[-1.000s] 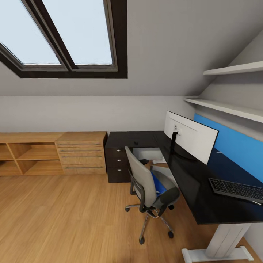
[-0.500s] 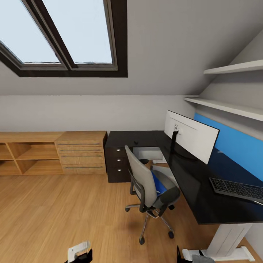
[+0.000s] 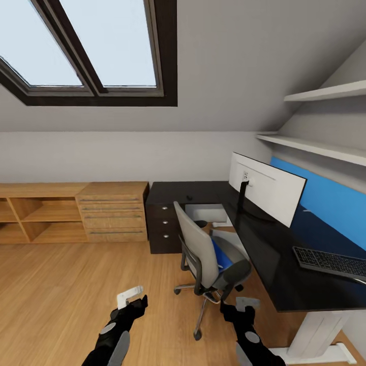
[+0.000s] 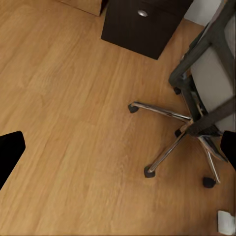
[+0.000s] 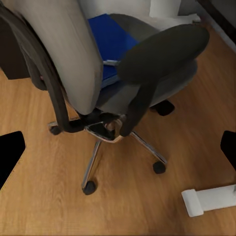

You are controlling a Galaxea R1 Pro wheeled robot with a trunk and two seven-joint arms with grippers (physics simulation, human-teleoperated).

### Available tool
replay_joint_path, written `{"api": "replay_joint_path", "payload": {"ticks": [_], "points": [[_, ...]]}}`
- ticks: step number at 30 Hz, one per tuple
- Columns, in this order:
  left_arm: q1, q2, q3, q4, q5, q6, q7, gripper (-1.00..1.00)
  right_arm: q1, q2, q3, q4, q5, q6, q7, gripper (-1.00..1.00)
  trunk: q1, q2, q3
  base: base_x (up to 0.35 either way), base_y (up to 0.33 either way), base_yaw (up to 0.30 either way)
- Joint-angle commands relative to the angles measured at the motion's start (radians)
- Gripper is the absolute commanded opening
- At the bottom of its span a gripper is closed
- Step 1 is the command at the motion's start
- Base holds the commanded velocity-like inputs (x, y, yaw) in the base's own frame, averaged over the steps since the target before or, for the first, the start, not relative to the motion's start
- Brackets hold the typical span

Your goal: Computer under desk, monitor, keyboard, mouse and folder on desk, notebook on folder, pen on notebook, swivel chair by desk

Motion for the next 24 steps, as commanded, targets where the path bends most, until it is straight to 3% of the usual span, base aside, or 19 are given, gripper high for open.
{"api": "replay_joint_path", "payload": {"ticks": [1, 6, 12, 15, 17, 21, 24], "points": [[-0.019, -0.001, -0.002, -0.001, 0.009, 0.006, 0.008, 1.00, -0.028, 0.002, 0.000, 0.001, -0.012, 0.025, -0.002, 1.00, 0.004, -0.009, -0.005, 0.000, 0.000, 0.000], [-0.058, -0.004, -0.002, -0.001, 0.009, 0.010, 0.006, 1.00, -0.084, 0.005, -0.001, 0.002, -0.077, 0.074, -0.001, 1.00, 0.023, -0.044, -0.021, 0.000, 0.000, 0.000], [-0.065, -0.001, -0.002, -0.003, 0.006, 0.010, 0.007, 1.00, -0.094, 0.003, 0.001, 0.004, -0.096, 0.080, 0.001, 1.00, 0.046, -0.086, -0.040, 0.000, 0.000, 0.000], [-0.067, 0.001, -0.002, -0.072, 0.003, 0.010, 0.006, 1.00, -0.096, 0.002, 0.001, -0.001, -0.100, 0.079, 0.000, 1.00, 0.058, -0.107, -0.049, 0.000, 0.000, 0.000], [-0.067, 0.004, 0.000, -0.075, 0.006, 0.011, 0.006, 1.00, -0.096, 0.004, 0.002, -0.002, -0.100, 0.076, 0.000, 1.00, 0.066, -0.121, -0.055, 0.000, 0.000, 0.000], [-0.067, 0.035, 0.001, -0.057, 0.006, 0.007, 0.005, 1.00, -0.096, 0.011, 0.001, -0.002, -0.100, 0.008, -0.001, 1.00, 0.081, -0.149, -0.068, 0.000, 0.000, 0.000], [-0.067, 0.041, 0.001, -0.054, 0.005, 0.006, 0.008, 1.00, -0.096, 0.010, 0.001, 0.007, -0.097, -0.047, -0.002, 1.00, 0.092, -0.170, -0.077, 0.000, 0.000, 0.000]]}}
